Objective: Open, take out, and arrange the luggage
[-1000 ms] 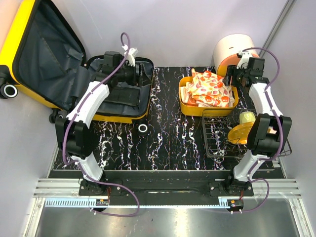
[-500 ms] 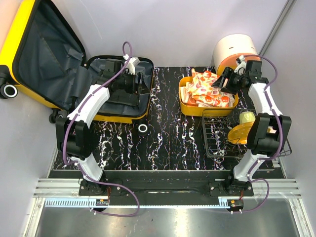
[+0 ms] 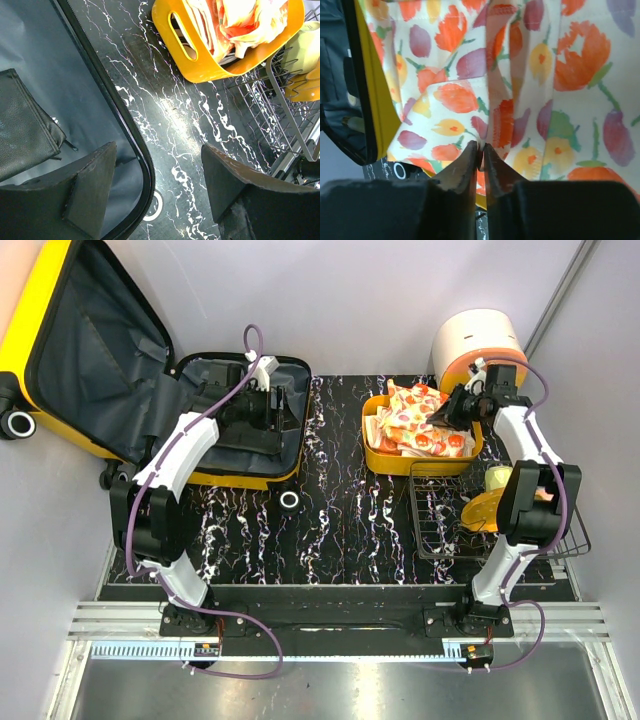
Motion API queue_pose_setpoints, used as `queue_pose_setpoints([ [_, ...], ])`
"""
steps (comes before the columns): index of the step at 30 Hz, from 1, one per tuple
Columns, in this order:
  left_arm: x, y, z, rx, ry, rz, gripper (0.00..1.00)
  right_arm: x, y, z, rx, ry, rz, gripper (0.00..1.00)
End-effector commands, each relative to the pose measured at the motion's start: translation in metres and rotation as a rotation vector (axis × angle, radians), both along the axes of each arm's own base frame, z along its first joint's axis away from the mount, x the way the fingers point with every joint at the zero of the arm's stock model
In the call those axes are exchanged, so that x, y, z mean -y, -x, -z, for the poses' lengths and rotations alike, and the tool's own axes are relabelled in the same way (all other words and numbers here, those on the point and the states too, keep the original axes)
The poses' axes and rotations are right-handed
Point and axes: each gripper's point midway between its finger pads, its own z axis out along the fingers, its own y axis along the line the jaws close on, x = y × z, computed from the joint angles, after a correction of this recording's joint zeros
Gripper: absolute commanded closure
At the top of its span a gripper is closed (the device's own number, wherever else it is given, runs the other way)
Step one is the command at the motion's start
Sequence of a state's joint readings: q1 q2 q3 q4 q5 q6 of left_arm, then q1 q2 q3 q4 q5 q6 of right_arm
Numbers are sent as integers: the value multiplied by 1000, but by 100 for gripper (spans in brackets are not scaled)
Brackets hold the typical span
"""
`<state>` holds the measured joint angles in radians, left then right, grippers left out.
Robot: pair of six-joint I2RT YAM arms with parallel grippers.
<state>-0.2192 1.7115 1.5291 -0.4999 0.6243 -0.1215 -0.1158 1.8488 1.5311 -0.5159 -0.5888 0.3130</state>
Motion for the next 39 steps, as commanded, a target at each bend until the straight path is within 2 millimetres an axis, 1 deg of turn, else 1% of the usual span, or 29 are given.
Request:
queue_pose_setpoints([
  [1,-4,-1,-23,79,12,-7,28,-19,-24,-58,185,-19,-40,90],
  [3,-5,-3,-24,84,11,-9,28,-29,-30,-64,205,-22,-59,93],
  [4,-4,-2,-24,83,12,-6,28,-32,-39,-68,224,-25,-62,96],
  [6,-6,-2,-23,83,5,-8,28,-45,-47,-74,249,-27,-83,98],
  [8,-9,-2,-21,80,-4,-12,29,-53,-63,-81,284,-29,-86,98],
  [9,-11,-2,-19,78,-7,-15,29,-69,-65,-83,297,-32,-113,97],
  [10,-13,-2,-19,81,-13,-20,29,-74,-75,-85,321,-24,-118,96],
  [13,-21,-4,-16,77,-34,-38,27,-94,-83,-83,340,0,-161,61],
  [14,-26,-4,-14,68,-44,-44,27,-97,-83,-82,338,6,-168,44],
  [15,-30,-6,-11,59,-52,-51,26,-97,-82,-78,332,35,-178,38],
  [16,-35,-8,-14,60,-59,-60,26,-95,-82,-81,340,52,-178,34],
  [17,-46,-9,-11,44,-74,-77,25,-91,-82,-82,345,75,-172,28],
  [18,-52,-12,-9,40,-85,-91,25,-84,-83,-81,359,131,-162,27],
  [19,-59,-14,-11,45,-90,-105,25,-78,-80,-89,383,160,-158,26],
  [20,-75,-17,-9,34,-104,-132,25,-75,-78,-93,395,181,-155,25],
  [21,-84,-20,-7,28,-111,-149,25,-68,-78,-97,412,214,-145,23],
  [22,-91,-21,-6,18,-110,-165,25,-64,-72,-106,431,225,-137,23],
  [23,-106,-23,-2,16,-130,-180,25,-61,-69,-110,439,232,-135,21],
  [24,-108,-22,2,3,-132,-175,25,-56,-67,-114,455,256,-134,18],
  [26,-130,-25,8,-17,-138,-213,25,-45,-59,-123,474,278,-117,13],
  [28,-139,-25,14,-32,-141,-225,25,-35,-54,-131,493,294,-105,7],
  [29,-145,-25,16,-31,-147,-236,25,-29,-53,-133,496,298,-93,6],
  [30,-149,-26,17,-31,-155,-243,25,-29,-51,-134,505,300,-107,7],
  [31,-150,-27,19,-30,-161,-243,25,-28,-48,-132,503,304,-115,14],
  [33,-158,-30,26,-28,-195,-250,26,-35,-42,-127,488,268,-141,22],
  [35,-163,-32,31,-15,-231,-239,27,-45,-37,-110,442,231,-168,35],
  [36,-167,-34,35,-18,-252,-242,27,-55,-36,-101,422,213,-194,37],
  [38,-171,-35,40,-10,-295,-218,28,-67,-34,-85,392,211,-223,35],
  [39,-173,-37,48,-24,-317,-213,28,-72,-36,-72,371,212,-238,34],
])
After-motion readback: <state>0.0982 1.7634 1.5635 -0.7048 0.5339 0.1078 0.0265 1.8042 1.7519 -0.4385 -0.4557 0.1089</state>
